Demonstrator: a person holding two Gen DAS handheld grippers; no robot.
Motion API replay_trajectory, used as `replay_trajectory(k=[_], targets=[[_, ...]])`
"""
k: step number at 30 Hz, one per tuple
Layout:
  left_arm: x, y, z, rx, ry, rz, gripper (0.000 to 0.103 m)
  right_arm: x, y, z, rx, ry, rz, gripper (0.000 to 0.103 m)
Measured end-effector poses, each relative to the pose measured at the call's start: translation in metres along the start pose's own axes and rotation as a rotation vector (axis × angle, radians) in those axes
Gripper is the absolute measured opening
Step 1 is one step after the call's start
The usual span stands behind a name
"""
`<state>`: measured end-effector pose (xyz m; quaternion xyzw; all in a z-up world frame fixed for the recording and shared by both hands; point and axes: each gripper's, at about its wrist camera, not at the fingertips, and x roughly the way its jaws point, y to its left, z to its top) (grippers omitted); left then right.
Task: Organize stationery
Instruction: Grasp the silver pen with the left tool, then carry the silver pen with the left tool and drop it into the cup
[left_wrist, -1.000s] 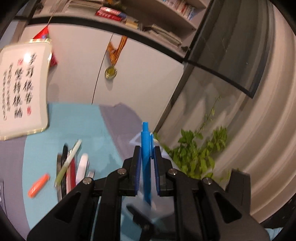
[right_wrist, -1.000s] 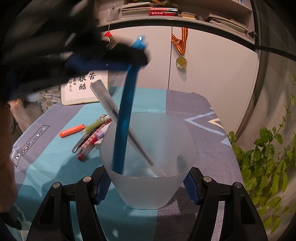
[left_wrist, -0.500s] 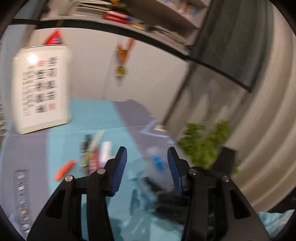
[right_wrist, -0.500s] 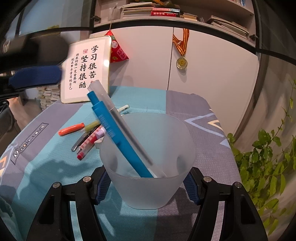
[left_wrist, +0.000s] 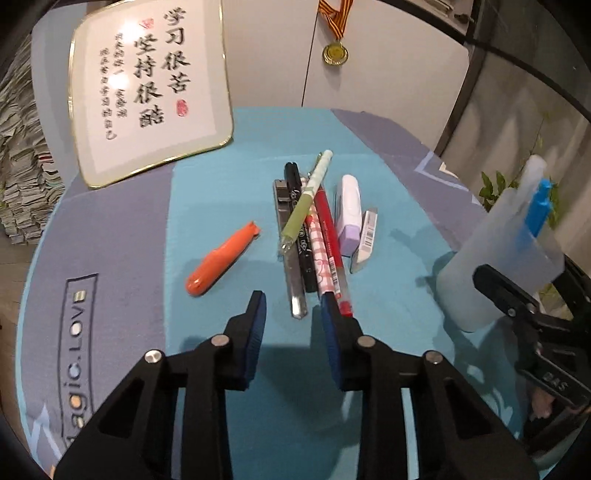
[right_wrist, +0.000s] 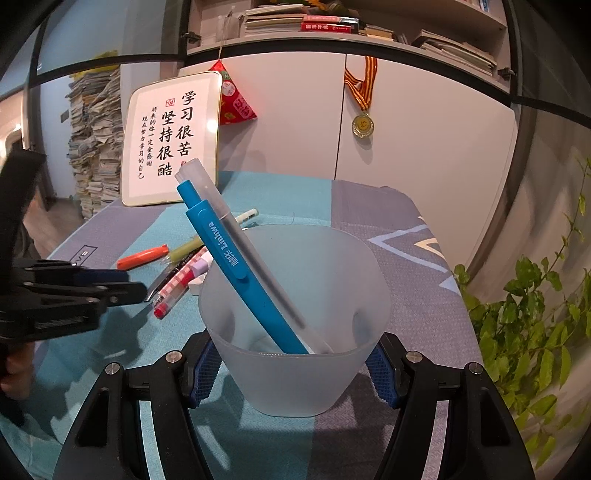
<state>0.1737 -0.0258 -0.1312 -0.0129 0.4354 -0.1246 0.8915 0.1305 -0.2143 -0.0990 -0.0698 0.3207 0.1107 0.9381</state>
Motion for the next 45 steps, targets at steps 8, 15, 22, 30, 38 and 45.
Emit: replay_trajectory(k=[8, 15, 22, 30, 38, 45], targets=[[0.010, 0.008, 0.006, -0.005, 0.031, 0.007, 0.006, 0.000, 0.000, 0.000, 0.001, 0.000, 0.001, 0.069], [-0.037, 0.010, -0.040, -0.007, 0.116, -0.035, 0.002, 0.000, 0.000, 0.000, 0.000, 0.000, 0.000, 0.069], [-0.058, 0.010, -0.047, 0.010, 0.038, -0.025, 0.003, 0.000, 0.002, -0.001, -0.011, -0.002, -0.009, 0.069], [0.002, 0.000, -0.008, 0.014, 0.055, -0.008, 0.028, -0.001, 0.003, -0.002, -0.003, 0.000, -0.002, 0.069], [-0.016, 0.016, -0.020, -0.021, 0.095, 0.029, 0.008, 0.000, 0.001, -0.001, -0.001, 0.000, -0.001, 0.069], [-0.063, 0.024, -0.070, -0.025, 0.136, 0.016, 0.010, 0.000, 0.001, -0.001, -0.008, -0.001, -0.006, 0.069]])
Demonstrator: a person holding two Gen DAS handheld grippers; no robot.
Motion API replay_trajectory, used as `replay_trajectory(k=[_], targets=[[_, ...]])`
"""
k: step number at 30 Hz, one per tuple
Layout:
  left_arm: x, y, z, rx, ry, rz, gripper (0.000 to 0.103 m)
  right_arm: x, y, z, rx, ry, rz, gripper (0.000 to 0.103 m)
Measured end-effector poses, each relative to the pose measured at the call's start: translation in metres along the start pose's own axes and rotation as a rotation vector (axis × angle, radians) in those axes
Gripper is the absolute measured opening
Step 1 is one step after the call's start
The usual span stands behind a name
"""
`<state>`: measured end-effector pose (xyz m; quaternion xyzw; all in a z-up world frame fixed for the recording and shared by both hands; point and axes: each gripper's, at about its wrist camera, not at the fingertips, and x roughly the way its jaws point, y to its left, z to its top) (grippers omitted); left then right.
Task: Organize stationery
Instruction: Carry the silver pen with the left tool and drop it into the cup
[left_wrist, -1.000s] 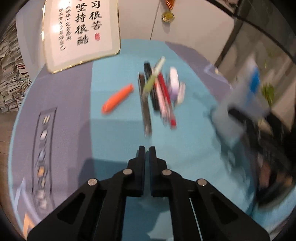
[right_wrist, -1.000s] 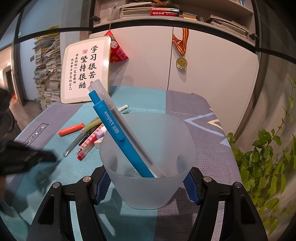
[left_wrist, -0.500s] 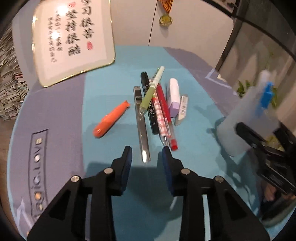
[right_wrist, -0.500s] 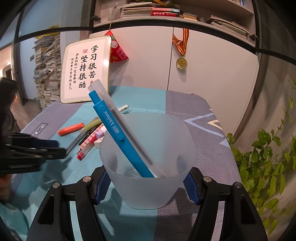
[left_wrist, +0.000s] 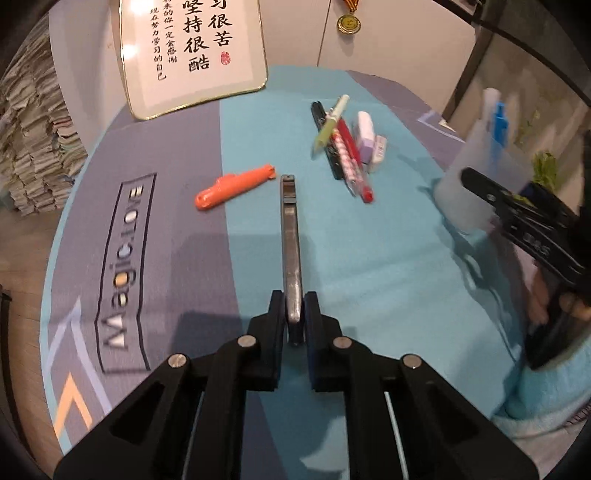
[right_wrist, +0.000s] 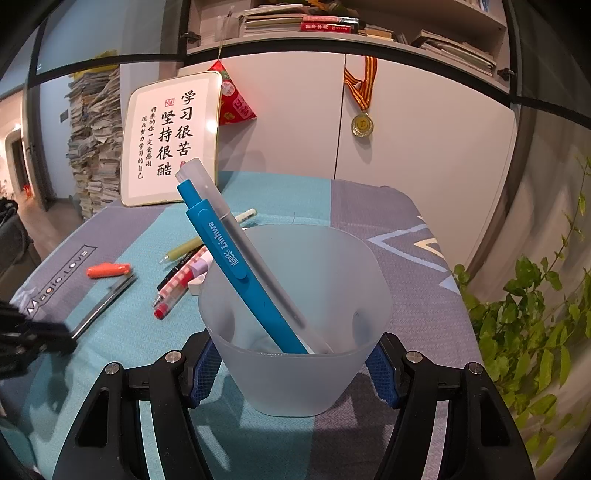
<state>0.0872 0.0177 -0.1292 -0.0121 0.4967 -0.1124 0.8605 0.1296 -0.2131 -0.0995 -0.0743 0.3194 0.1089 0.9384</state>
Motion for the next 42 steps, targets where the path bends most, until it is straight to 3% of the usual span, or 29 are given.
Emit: replay_trajectory(k=[1, 3, 4, 8, 11, 14, 17, 26, 32, 37, 42], targets=[[-0.003, -0.001, 0.001, 0.006, -0.011, 0.001, 0.014, 0.000, 0.000, 0.000, -0.001, -0.001, -0.001, 0.069], [-0.001, -0.007, 0.009, 0.030, -0.049, 0.035, 0.039, 0.000, 0.000, 0.000, 0.000, 0.000, -0.001, 0.069], [0.001, -0.010, 0.018, 0.038, -0.067, 0.052, 0.042, 0.000, 0.001, 0.000, 0.000, 0.000, 0.000, 0.069], [0.037, -0.016, 0.063, 0.065, -0.040, 0.033, 0.041, 0.000, 0.000, 0.000, 0.001, -0.001, -0.001, 0.069], [0.067, -0.014, 0.080, 0.058, 0.045, 0.064, 0.021, 0.000, -0.001, 0.000, 0.011, -0.001, 0.000, 0.069], [0.066, -0.012, 0.094, 0.063, 0.045, 0.073, 0.009, 0.000, -0.003, 0.000, 0.023, 0.001, 0.007, 0.069], [0.057, -0.009, 0.101, 0.046, 0.042, 0.064, 0.009, 0.000, -0.003, 0.000, 0.020, 0.001, 0.005, 0.069], [-0.072, -0.030, 0.103, 0.094, -0.243, -0.022, 0.009, 0.000, -0.004, 0.000, 0.021, 0.001, 0.006, 0.069], [-0.135, -0.062, 0.111, 0.099, -0.472, -0.173, 0.009, 0.000, -0.004, 0.000, 0.019, 0.001, 0.005, 0.069], [-0.146, -0.109, 0.131, 0.113, -0.625, -0.256, 0.009, -0.001, -0.003, 0.000, 0.015, 0.000, 0.005, 0.069], [-0.113, -0.124, 0.150, 0.103, -0.622, -0.330, 0.009, 0.000, -0.004, 0.000, 0.019, 0.000, 0.011, 0.069]])
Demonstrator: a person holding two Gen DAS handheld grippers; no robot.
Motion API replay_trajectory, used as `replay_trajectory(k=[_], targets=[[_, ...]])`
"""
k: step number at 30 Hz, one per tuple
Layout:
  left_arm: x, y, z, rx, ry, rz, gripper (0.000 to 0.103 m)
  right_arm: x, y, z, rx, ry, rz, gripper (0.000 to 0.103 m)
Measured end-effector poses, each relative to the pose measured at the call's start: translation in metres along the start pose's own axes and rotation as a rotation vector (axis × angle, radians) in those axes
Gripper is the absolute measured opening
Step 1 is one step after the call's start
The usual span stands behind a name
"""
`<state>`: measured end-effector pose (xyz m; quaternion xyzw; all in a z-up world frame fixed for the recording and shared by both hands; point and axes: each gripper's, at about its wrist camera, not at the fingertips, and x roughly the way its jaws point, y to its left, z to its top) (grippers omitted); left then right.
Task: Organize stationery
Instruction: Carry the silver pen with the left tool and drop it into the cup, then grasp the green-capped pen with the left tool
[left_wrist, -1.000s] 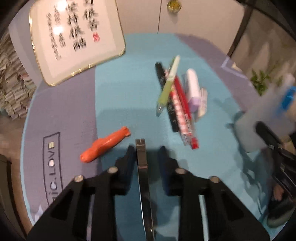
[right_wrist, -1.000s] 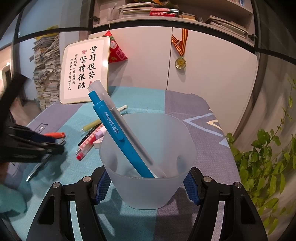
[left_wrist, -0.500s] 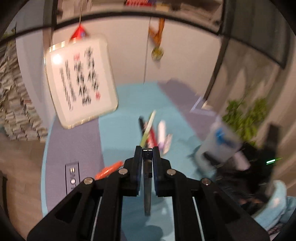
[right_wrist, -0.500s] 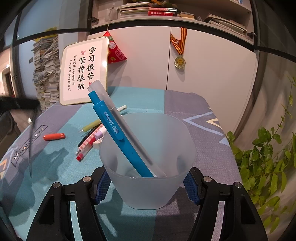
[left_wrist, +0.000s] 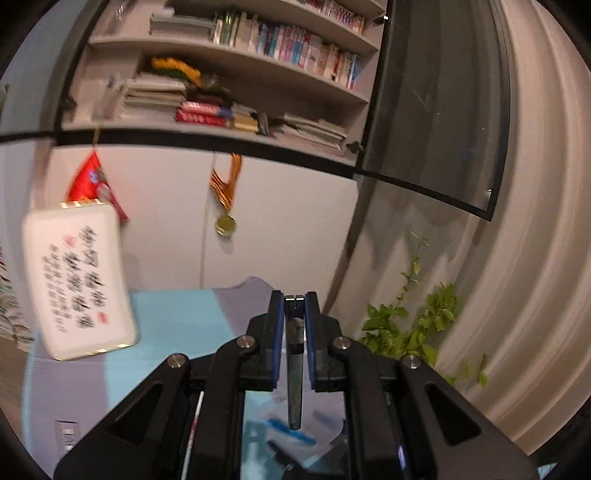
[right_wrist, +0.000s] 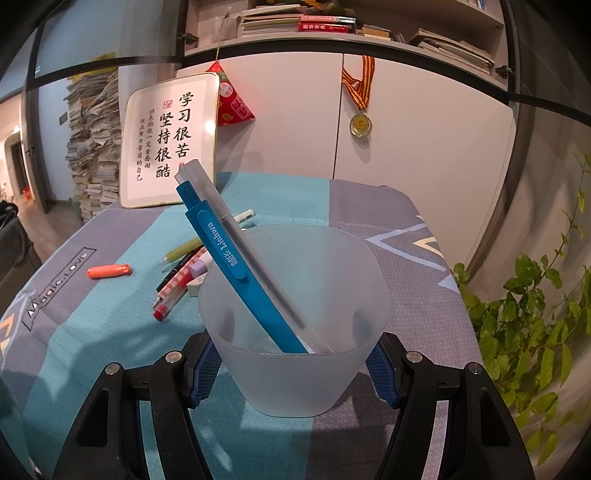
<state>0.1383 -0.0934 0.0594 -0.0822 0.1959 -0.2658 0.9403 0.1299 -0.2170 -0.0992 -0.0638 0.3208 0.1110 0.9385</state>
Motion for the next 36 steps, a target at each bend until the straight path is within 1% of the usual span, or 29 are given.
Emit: replay_trajectory(k=[3, 6, 10, 13, 16, 17, 18, 19, 20, 21, 23, 25, 26, 28, 30, 32, 34, 36], targets=[[0.027, 0.012, -0.012, -0.051, 0.037, -0.026, 0.009, 0.000, -0.001, 0.001, 0.003, 0.000, 0.003, 0.069], [0.041, 0.015, -0.023, -0.054, 0.100, -0.026, 0.009, 0.001, -0.001, 0.001, 0.004, 0.000, 0.004, 0.069], [0.045, 0.016, -0.041, -0.035, 0.161, -0.031, 0.009, 0.001, -0.002, 0.001, 0.002, 0.001, 0.002, 0.069], [0.048, 0.019, -0.052, -0.037, 0.225, -0.036, 0.010, 0.001, -0.001, 0.000, 0.000, 0.001, 0.001, 0.069], [0.044, 0.025, -0.058, -0.052, 0.263, -0.045, 0.010, 0.000, 0.001, 0.000, -0.006, 0.001, -0.004, 0.069], [0.039, 0.028, -0.058, -0.061, 0.265, -0.047, 0.015, 0.000, 0.002, 0.000, -0.008, 0.001, -0.006, 0.069], [0.032, 0.031, -0.057, -0.069, 0.260, -0.045, 0.025, 0.000, 0.002, 0.000, -0.009, 0.002, -0.007, 0.069], [0.024, 0.036, -0.055, -0.076, 0.248, -0.032, 0.031, 0.000, 0.002, 0.000, -0.010, 0.001, -0.007, 0.069], [0.016, 0.041, -0.054, -0.081, 0.232, -0.012, 0.042, 0.000, 0.002, 0.000, -0.011, 0.001, -0.008, 0.069], [0.008, 0.047, -0.053, -0.082, 0.217, 0.008, 0.045, 0.000, 0.003, 0.000, -0.011, 0.001, -0.009, 0.069], [-0.008, 0.062, -0.054, -0.069, 0.197, 0.088, 0.045, 0.000, 0.004, 0.000, -0.013, 0.001, -0.010, 0.069], [-0.014, 0.076, -0.062, -0.052, 0.210, 0.180, 0.043, 0.000, 0.005, 0.000, -0.016, 0.001, -0.012, 0.069], [-0.012, 0.084, -0.070, -0.046, 0.234, 0.219, 0.043, 0.000, 0.005, 0.000, -0.016, 0.001, -0.012, 0.069], [-0.004, 0.096, -0.086, -0.046, 0.290, 0.258, 0.042, 0.000, 0.005, 0.000, -0.015, 0.001, -0.012, 0.069], [0.010, 0.106, -0.105, -0.024, 0.351, 0.305, 0.032, 0.000, 0.005, 0.000, -0.015, 0.001, -0.012, 0.069], [0.023, 0.109, -0.118, 0.022, 0.386, 0.335, 0.031, 0.000, 0.005, 0.000, -0.015, 0.001, -0.012, 0.069], [0.038, 0.109, -0.127, 0.067, 0.419, 0.320, 0.032, 0.000, 0.005, 0.000, -0.016, 0.001, -0.012, 0.069], [0.050, 0.112, -0.129, 0.084, 0.432, 0.308, 0.034, 0.000, 0.004, 0.000, -0.013, 0.002, -0.010, 0.069]])
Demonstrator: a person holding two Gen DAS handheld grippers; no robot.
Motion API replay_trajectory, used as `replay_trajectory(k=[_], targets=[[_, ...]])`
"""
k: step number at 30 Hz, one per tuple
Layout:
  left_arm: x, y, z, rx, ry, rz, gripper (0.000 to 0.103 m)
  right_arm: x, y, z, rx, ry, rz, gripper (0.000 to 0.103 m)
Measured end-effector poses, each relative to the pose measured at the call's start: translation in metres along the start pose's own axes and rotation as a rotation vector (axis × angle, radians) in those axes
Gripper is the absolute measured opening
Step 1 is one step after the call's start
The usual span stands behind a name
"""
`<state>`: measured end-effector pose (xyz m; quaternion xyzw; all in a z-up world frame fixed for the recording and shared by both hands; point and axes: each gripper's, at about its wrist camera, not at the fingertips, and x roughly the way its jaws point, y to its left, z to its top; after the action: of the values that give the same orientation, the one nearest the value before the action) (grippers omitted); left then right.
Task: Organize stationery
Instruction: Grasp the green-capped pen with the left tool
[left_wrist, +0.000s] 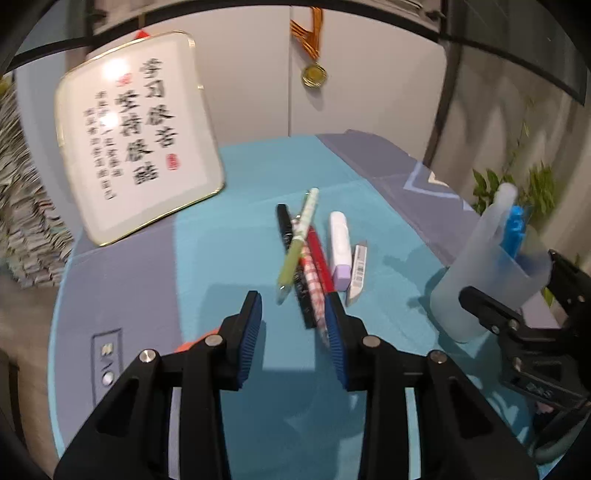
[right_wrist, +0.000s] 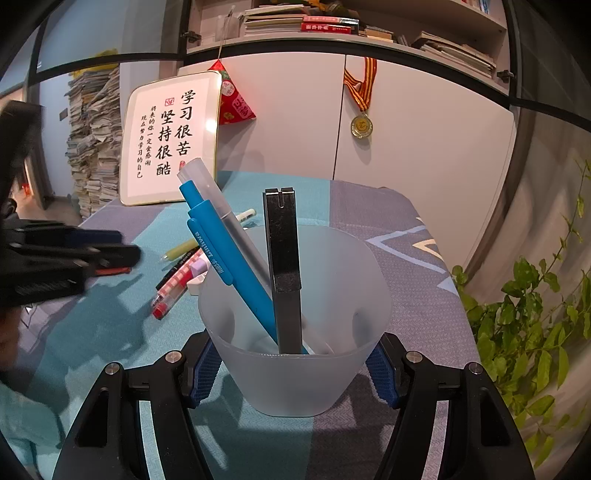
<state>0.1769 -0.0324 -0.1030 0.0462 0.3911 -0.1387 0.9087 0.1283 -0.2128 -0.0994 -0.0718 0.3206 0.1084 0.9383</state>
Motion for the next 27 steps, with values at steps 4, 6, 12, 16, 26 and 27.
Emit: replay_trajectory(k=[4, 6, 12, 16, 26, 27], targets=[[0.023, 0.002, 0.012, 0.012, 0.024, 0.012, 0.033, 0.000, -0.002, 0.001, 0.004, 0.001, 0.004, 0.069], [0.035, 0.006, 0.016, -0.002, 0.051, -0.017, 0.033, 0.001, -0.003, 0.001, 0.005, 0.001, 0.005, 0.069], [0.046, 0.021, 0.018, -0.090, 0.092, -0.067, 0.008, 0.001, -0.003, 0.001, 0.007, 0.002, 0.006, 0.069], [0.017, 0.021, 0.004, -0.119, 0.089, -0.045, 0.008, 0.002, -0.003, 0.002, 0.007, 0.001, 0.006, 0.069], [-0.039, 0.020, -0.071, -0.148, 0.205, -0.029, 0.010, 0.002, -0.003, 0.001, 0.002, 0.001, 0.001, 0.069], [-0.042, 0.018, -0.073, -0.132, 0.203, -0.029, 0.017, 0.002, -0.003, 0.001, 0.002, 0.001, 0.002, 0.069]])
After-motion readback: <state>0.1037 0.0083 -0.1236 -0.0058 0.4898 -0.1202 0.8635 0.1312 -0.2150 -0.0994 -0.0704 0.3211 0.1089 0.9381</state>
